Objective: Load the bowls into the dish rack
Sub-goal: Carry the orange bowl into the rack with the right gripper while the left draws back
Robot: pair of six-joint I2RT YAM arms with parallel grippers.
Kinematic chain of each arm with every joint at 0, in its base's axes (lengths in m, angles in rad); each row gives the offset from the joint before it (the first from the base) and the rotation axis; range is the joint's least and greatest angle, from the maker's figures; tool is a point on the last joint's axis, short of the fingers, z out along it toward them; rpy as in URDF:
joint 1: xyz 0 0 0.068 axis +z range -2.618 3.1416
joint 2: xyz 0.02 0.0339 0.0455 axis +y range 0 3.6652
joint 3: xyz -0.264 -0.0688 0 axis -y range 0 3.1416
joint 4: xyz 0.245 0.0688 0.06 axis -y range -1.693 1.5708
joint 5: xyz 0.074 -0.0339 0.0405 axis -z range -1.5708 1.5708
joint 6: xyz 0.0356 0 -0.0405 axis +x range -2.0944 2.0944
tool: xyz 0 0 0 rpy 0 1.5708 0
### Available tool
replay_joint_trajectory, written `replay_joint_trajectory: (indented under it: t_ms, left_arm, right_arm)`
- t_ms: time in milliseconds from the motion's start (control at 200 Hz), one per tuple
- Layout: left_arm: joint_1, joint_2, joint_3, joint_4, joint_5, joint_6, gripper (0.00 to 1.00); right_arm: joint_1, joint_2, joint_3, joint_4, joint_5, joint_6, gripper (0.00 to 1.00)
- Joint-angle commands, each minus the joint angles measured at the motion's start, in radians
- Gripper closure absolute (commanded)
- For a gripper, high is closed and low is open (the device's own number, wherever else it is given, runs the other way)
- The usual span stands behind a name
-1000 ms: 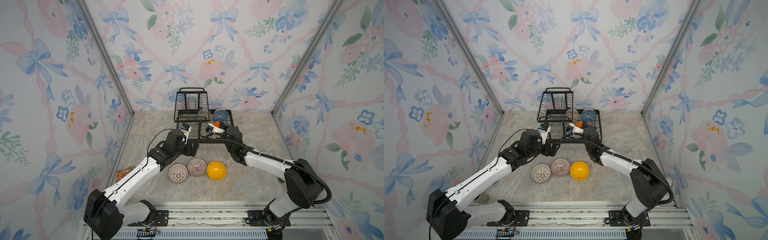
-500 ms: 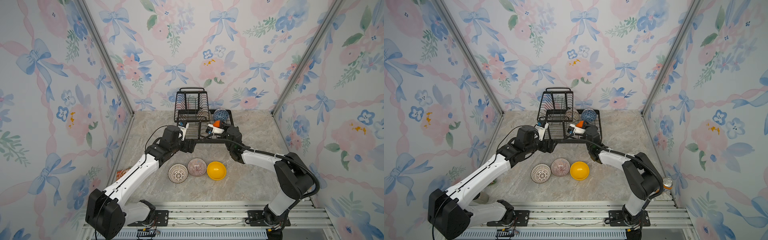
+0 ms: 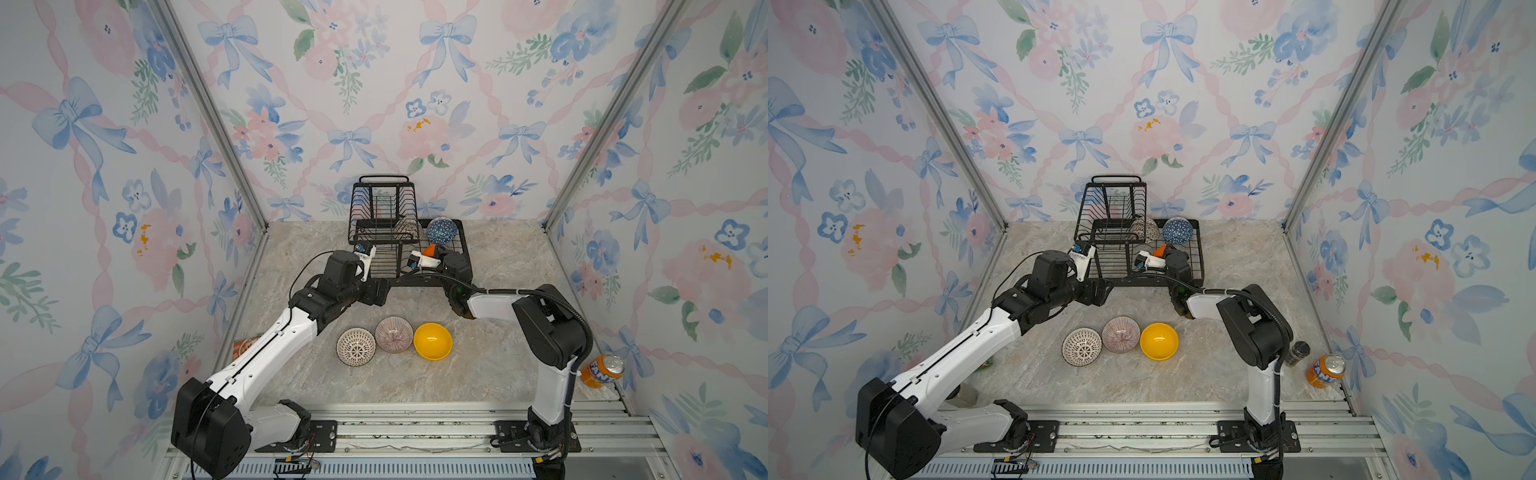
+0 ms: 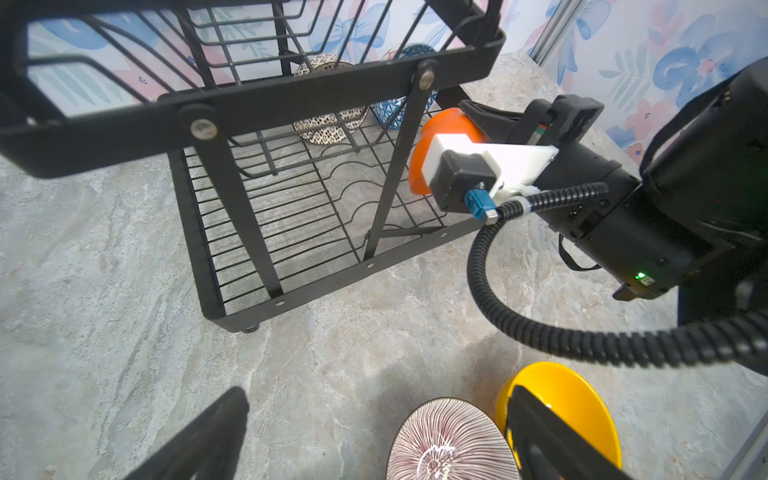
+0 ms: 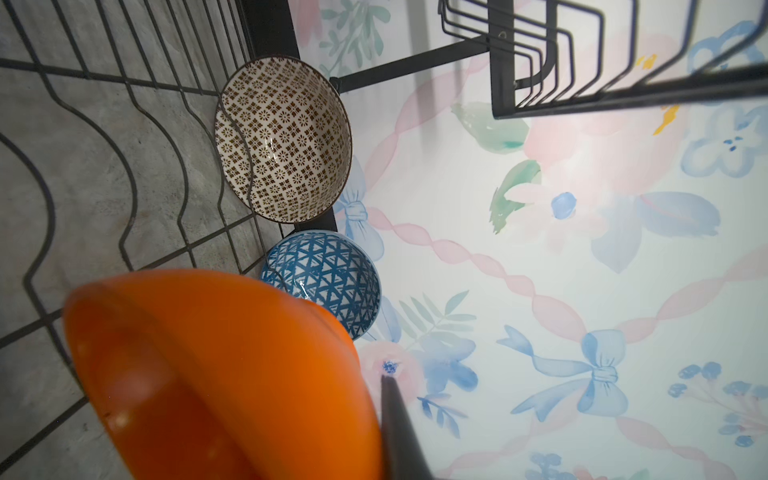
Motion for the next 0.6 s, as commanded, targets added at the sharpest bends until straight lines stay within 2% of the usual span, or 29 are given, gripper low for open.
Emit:
replay_joint_trajectory:
  t_ms: [0, 595]
  left_arm:
    - [0.008, -0.004, 0.015, -0.021, 0.013, 0.026, 0.02]
    - [0.009, 0.005, 0.016, -0.022, 0.012, 0.023, 0.02]
  right_arm:
    - [-0.019, 0.018, 0.07, 0.089, 0.012, 0.001, 1.0]
    - [-0.049, 0.184, 0.286, 0.027, -0.037, 0.013, 1.0]
